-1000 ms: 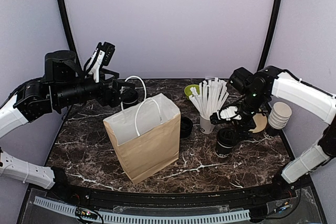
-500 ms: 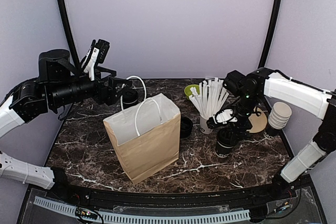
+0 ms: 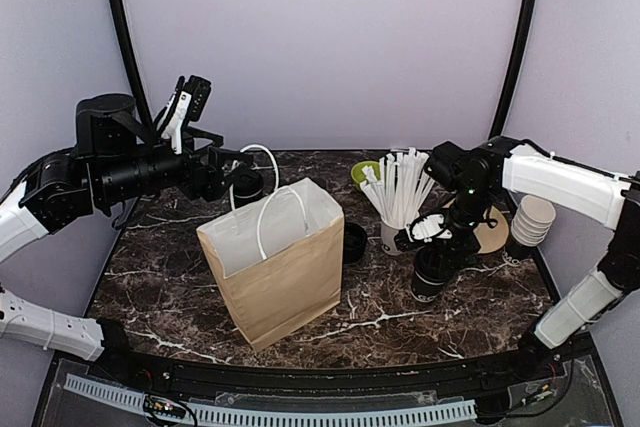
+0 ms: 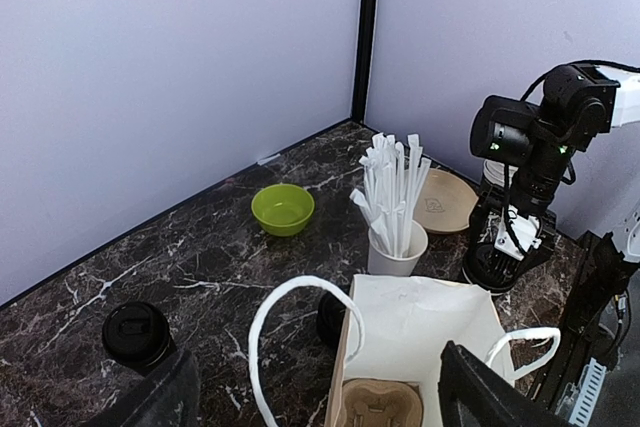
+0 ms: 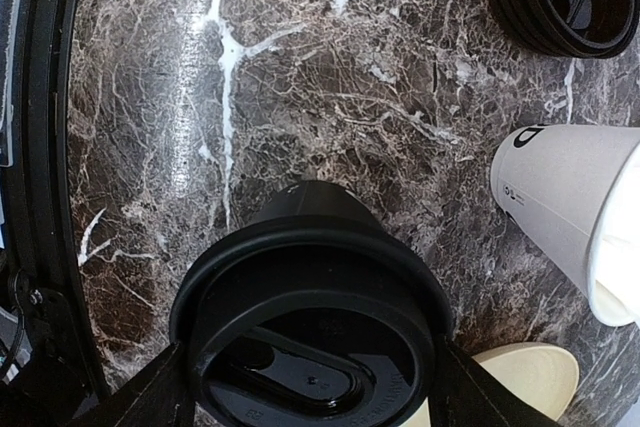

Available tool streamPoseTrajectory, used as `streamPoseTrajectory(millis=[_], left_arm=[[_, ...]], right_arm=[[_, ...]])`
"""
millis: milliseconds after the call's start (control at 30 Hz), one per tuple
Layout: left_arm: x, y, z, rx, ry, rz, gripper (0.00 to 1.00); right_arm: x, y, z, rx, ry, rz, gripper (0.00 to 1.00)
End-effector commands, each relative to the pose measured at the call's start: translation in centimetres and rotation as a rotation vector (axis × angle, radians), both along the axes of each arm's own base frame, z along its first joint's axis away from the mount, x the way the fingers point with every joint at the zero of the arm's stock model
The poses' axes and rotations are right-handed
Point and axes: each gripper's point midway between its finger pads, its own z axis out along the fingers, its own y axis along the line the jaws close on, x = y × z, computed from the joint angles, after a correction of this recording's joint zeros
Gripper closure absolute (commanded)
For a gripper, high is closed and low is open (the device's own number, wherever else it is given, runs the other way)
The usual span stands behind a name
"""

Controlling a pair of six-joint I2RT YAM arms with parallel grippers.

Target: Pack the takeout coffee

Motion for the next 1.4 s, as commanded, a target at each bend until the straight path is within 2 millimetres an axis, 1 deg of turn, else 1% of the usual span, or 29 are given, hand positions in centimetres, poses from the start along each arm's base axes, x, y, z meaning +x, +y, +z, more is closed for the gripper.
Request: streamPoseTrajectory(millis=[0,133,233,333,467,500,567,633,733,767,800,900,1000,1033,1067,1100,1133,1167,1200,1233,1267,1300,1333,1367], left_arm=[[-0.1,0.1,0.6,-0.020,-0.004,-0.003,0.15],[-0.1,0.0,0.9,-0.021,-0.011,-0.008,0.15],[-0.2,0.2,1.5,-0.013,-0.009,-0.007,0.15],[-0.5,0.7,2.1,0.010,0.026,-0.002,0.15],[-1.2,1.7,1.9,0.040,0.096,0.013,0.15],[-1.4,1.9,1.8,0.040,0.115,0.018,0.15],[-1.8,2.3,1.2,0.058,0.159,0.020,0.15],[-2.4,2.6,0.4,0.073,0.206,0.015,0.15],[-3.2,3.0,-1.1,0.119,0.284,0.012,0.15],[-3.2,3.0,-1.7,0.133,0.308,0.017,0.14],[-3.2,3.3,-2.3,0.159,0.326,0.032,0.14],[-2.5,3.3,-3.9,0.207,0.351,0.072,0.14],[-1.6,2.1,-5.2,0.238,0.362,0.065,0.15],[-1.4,1.7,-5.2,0.243,0.354,0.058,0.16],[-1.0,1.3,-5.7,0.261,0.357,0.062,0.17],[-0.5,1.2,-5.6,0.267,0.347,0.073,0.19],[0.2,1.1,-6.1,0.288,0.347,0.094,0.21],[0.7,1.2,-5.8,0.289,0.340,0.104,0.26],[1.1,1.0,-6.1,0.300,0.345,0.105,0.29],[1.5,0.9,-5.8,0.297,0.333,0.104,0.35],[1.7,0.7,-5.8,0.298,0.331,0.097,0.38],[2.0,0.5,-5.5,0.295,0.312,0.090,0.47],[2.0,0.4,-5.3,0.297,0.296,0.076,0.53],[2.3,0.3,-4.8,0.283,0.279,0.072,0.67]], right_arm=[[0.0,-0.2,-0.9,-0.020,-0.025,-0.014,0.22],[0.3,-0.4,-0.6,-0.024,-0.050,-0.039,0.30],[0.1,-0.2,0.7,-0.006,-0.060,-0.056,0.34],[-0.2,0.5,3.2,0.042,-0.073,-0.074,0.37],[-1.2,1.6,6.8,0.124,-0.067,-0.085,0.39],[-1.6,1.8,7.7,0.148,-0.054,-0.084,0.41],[-1.9,2.2,9.1,0.205,-0.035,-0.092,0.43],[-1.9,3.0,10.3,0.272,-0.046,-0.087,0.43],[-2.2,4.6,13.1,0.376,-0.040,-0.064,0.43],[-2.3,5.0,14.2,0.407,-0.037,-0.054,0.43],[-2.4,5.4,15.2,0.431,-0.032,-0.046,0.43],[-1.9,6.5,18.5,0.513,-0.071,-0.019,0.43],[-0.8,7.6,22.0,0.596,-0.149,-0.012,0.42],[-0.4,7.9,22.6,0.614,-0.161,-0.016,0.42],[-0.2,8.2,23.7,0.642,-0.180,-0.018,0.42],[0.0,8.6,24.5,0.667,-0.186,-0.018,0.42],[0.1,8.8,25.1,0.688,-0.193,-0.017,0.42],[0.2,9.0,25.8,0.709,-0.200,-0.017,0.42],[0.2,9.2,26.3,0.726,-0.209,-0.018,0.42],[0.3,9.4,26.9,0.745,-0.218,-0.016,0.41],[0.4,9.6,27.4,0.764,-0.226,-0.013,0.41],[0.3,9.8,28.0,0.786,-0.234,-0.009,0.41],[0.3,10.0,28.6,0.809,-0.237,-0.004,0.41],[0.3,10.3,29.2,0.831,-0.238,0.002,0.41]])
